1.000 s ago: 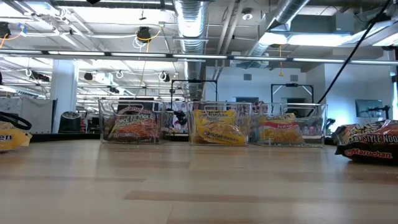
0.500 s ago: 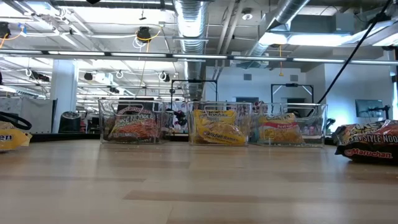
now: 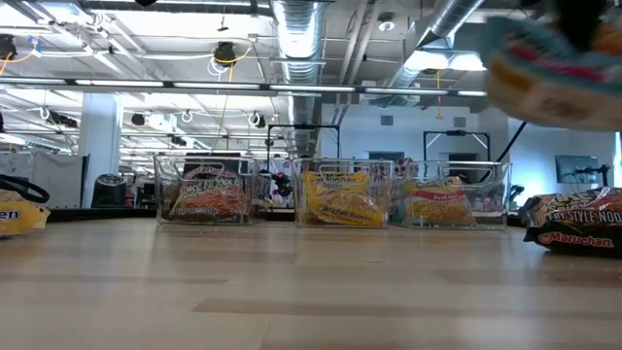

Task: Sort Maruchan noodles
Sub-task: Put the blue noodle pack into the right transparent bin

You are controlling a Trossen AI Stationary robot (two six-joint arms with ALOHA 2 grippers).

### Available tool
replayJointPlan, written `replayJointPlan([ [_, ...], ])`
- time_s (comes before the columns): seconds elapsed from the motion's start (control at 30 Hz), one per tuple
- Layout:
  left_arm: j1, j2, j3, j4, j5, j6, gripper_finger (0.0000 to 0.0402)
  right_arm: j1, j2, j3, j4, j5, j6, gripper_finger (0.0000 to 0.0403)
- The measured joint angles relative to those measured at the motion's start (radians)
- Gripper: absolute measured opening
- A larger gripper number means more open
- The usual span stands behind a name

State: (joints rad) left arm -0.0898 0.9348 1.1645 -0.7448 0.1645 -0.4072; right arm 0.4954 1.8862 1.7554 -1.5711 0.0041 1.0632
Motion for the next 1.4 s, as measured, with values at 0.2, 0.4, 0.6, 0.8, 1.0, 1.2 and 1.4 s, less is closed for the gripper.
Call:
replayJointPlan([
  [0.2, 0.0, 0.0, 0.0, 0.0, -0.001, 0.007, 0.0196, -0.119, 0.0, 0.0, 0.0, 0.108, -0.171, 0.0001],
  [0.4, 0.0, 0.0, 0.0, 0.001, -0.045, 0.011, 0.0197, -0.245, 0.0, 0.0, 0.0, 0.192, -0.367, 0.0001],
  [0.6, 0.0, 0.0, 0.0, 0.002, -0.121, 0.073, 0.0197, -0.382, 0.0, 0.0, 0.0, 0.295, -0.538, 0.0001],
  [0.8, 0.001, 0.0, 0.0, 0.002, -0.211, 0.126, 0.0197, -0.504, 0.0, 0.0, 0.0, 0.388, -0.698, 0.0001],
  [1.0, 0.039, 0.0, 0.0, 0.002, -0.258, 0.164, 0.0197, -0.601, 0.0, 0.0, 0.0, 0.467, -0.788, 0.0001],
  [1.2, 0.11, 0.0, 0.0, 0.002, -0.259, 0.187, 0.0197, -0.686, 0.0, 0.0, 0.0, 0.536, -0.857, 0.0001],
  [1.4, 0.174, 0.0, 0.0, 0.001, -0.259, 0.194, 0.0196, -0.748, 0.0, -0.026, 0.0, 0.605, -0.865, 0.0001],
])
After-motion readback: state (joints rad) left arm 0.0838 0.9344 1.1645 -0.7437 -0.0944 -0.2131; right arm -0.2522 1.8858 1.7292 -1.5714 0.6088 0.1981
